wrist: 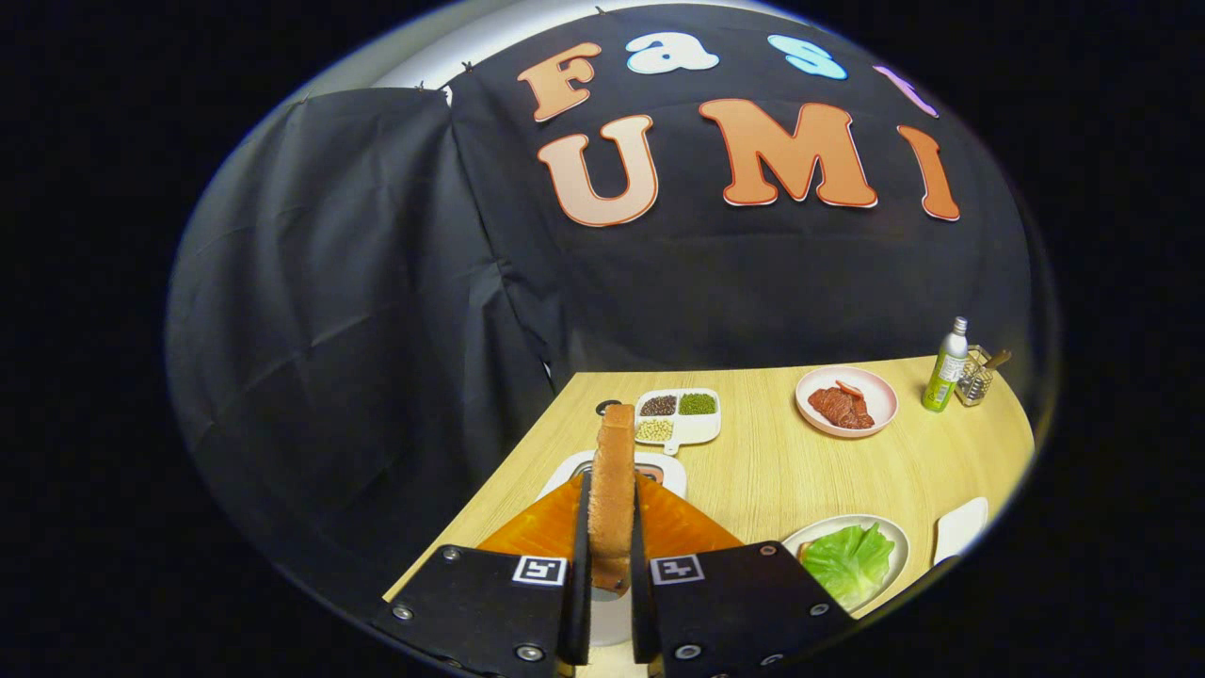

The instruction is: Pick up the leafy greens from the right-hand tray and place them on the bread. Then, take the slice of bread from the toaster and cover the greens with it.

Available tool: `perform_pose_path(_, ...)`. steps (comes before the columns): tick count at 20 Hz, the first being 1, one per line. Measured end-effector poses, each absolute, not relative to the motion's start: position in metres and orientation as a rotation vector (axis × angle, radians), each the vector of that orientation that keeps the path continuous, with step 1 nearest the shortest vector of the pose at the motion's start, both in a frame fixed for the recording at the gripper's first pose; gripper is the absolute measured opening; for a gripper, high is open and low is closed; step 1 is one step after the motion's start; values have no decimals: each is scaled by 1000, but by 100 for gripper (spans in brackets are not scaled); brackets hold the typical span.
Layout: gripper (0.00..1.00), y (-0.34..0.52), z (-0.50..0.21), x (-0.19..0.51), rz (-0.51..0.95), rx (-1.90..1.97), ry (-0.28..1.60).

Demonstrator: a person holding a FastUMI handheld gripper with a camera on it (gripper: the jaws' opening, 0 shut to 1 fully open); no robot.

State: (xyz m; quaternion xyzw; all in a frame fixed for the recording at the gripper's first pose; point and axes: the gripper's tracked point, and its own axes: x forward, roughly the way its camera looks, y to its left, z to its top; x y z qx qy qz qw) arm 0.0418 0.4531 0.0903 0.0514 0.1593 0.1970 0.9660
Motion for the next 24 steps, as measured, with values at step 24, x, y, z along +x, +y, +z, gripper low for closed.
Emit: perform_pose_path(24, 14, 360, 70, 47, 343, 184, 352)
